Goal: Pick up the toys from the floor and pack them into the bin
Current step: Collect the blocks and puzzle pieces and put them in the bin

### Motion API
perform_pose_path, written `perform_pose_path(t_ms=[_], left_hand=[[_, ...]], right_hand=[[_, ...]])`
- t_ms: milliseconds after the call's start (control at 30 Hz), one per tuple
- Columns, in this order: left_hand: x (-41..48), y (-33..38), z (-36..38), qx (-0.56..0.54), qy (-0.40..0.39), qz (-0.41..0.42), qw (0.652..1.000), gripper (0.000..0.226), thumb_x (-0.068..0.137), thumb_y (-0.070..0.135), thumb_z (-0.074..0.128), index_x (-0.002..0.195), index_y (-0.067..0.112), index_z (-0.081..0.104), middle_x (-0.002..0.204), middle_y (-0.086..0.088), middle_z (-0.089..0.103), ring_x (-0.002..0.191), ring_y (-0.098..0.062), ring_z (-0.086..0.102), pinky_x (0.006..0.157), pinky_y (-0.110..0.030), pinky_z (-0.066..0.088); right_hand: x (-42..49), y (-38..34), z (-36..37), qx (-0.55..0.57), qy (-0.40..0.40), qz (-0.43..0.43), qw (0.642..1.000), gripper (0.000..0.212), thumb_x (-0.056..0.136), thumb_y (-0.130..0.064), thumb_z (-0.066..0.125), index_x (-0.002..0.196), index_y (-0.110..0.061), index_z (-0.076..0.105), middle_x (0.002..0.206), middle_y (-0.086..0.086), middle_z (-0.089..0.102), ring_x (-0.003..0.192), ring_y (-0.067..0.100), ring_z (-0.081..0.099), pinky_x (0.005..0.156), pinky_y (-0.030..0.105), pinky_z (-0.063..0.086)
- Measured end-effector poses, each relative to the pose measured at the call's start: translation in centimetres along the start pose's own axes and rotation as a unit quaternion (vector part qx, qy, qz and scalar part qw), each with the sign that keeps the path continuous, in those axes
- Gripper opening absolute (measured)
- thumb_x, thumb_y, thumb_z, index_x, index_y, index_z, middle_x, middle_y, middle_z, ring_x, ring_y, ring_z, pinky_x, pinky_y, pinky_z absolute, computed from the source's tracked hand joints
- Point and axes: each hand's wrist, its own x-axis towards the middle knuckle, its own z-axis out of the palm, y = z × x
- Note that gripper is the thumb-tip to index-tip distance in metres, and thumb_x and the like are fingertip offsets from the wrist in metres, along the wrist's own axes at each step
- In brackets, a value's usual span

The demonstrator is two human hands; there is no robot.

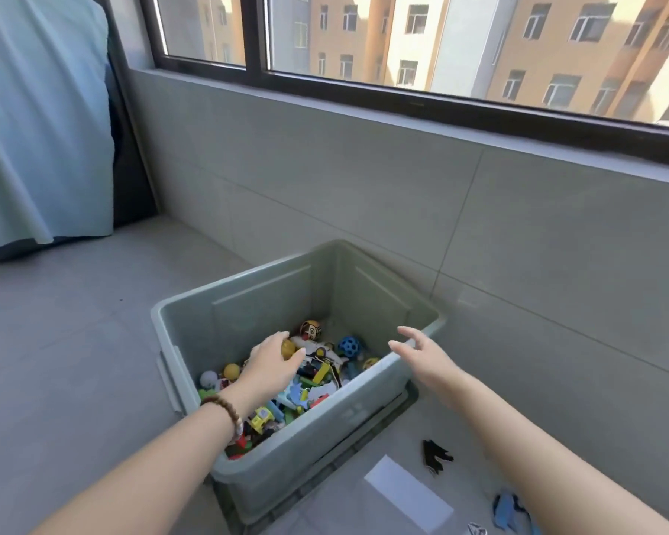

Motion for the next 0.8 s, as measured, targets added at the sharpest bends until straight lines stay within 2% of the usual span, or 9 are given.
perform_pose_path(t_ms=[100, 167, 300, 400, 533, 700, 800], left_hand=[[-1.8, 4.1, 2.1, 0.04, -0.008, 0.078, 0.996, 0.056, 0.095, 0.039, 0.046, 0.144, 0.014, 0.032, 0.149, -0.002, 0.035, 0.139, -0.02, 0.027, 0.113, -0.034, 0.027], [-3.4, 6.9, 4.5, 0.048, -0.013, 0.127, 0.991, 0.054, 0.095, 0.037, 0.047, 0.142, 0.013, 0.035, 0.147, -0.002, 0.038, 0.137, -0.019, 0.029, 0.111, -0.031, 0.025], [-7.1, 10.3, 11.0, 0.037, -0.035, 0.202, 0.978, 0.044, 0.095, 0.033, 0.05, 0.136, 0.016, 0.045, 0.138, 0.0, 0.047, 0.132, -0.017, 0.034, 0.107, -0.027, 0.027], [-9.6, 10.3, 17.1, 0.043, -0.092, 0.216, 0.971, 0.043, 0.093, 0.034, 0.052, 0.134, 0.019, 0.047, 0.135, 0.003, 0.049, 0.131, -0.016, 0.037, 0.105, -0.029, 0.034], [-12.4, 7.2, 25.3, 0.118, -0.214, 0.175, 0.954, 0.051, 0.092, 0.039, 0.053, 0.138, 0.02, 0.041, 0.144, 0.004, 0.041, 0.133, -0.015, 0.035, 0.107, -0.031, 0.034], [-15.7, 1.6, 32.8, 0.136, -0.32, 0.012, 0.937, 0.066, 0.09, 0.045, 0.055, 0.143, 0.014, 0.032, 0.146, -0.005, 0.039, 0.13, -0.021, 0.043, 0.105, -0.031, 0.037], [-17.2, -1.4, 36.2, 0.156, -0.358, -0.04, 0.92, 0.068, 0.089, 0.046, 0.055, 0.143, 0.012, 0.03, 0.146, -0.007, 0.039, 0.13, -0.021, 0.044, 0.105, -0.03, 0.037]], right_hand=[[-2.7, 2.6, -4.7, -0.095, 0.027, -0.011, 0.995, 0.053, 0.094, -0.032, 0.052, 0.143, -0.019, 0.036, 0.154, 0.001, 0.026, 0.142, 0.015, 0.023, 0.112, 0.028, 0.021], [-4.9, 5.5, -7.9, -0.118, 0.041, 0.009, 0.992, 0.054, 0.093, -0.032, 0.054, 0.142, -0.019, 0.036, 0.155, 0.003, 0.022, 0.144, 0.014, 0.018, 0.113, 0.028, 0.017], [-10.3, 12.8, -12.6, -0.115, 0.067, 0.079, 0.988, 0.057, 0.091, -0.033, 0.058, 0.141, -0.019, 0.037, 0.154, 0.002, 0.025, 0.143, 0.015, 0.021, 0.113, 0.029, 0.019], [-14.4, 18.8, -14.1, -0.103, 0.068, 0.134, 0.983, 0.059, 0.089, -0.034, 0.06, 0.141, -0.018, 0.037, 0.151, 0.002, 0.029, 0.14, 0.018, 0.027, 0.11, 0.031, 0.025], [-18.5, 27.1, -13.4, -0.072, 0.057, 0.21, 0.973, 0.06, 0.088, -0.035, 0.062, 0.14, -0.017, 0.038, 0.15, 0.004, 0.03, 0.137, 0.021, 0.031, 0.107, 0.033, 0.03], [-20.3, 35.3, -9.1, 0.002, 0.022, 0.276, 0.961, 0.057, 0.083, -0.031, 0.069, 0.132, -0.016, 0.046, 0.139, 0.005, 0.044, 0.117, 0.018, 0.048, 0.094, 0.029, 0.042], [-20.1, 38.4, -5.8, 0.034, -0.015, 0.294, 0.955, 0.058, 0.079, -0.03, 0.073, 0.13, -0.013, 0.048, 0.134, 0.002, 0.049, 0.116, 0.015, 0.05, 0.087, 0.023, 0.043]])
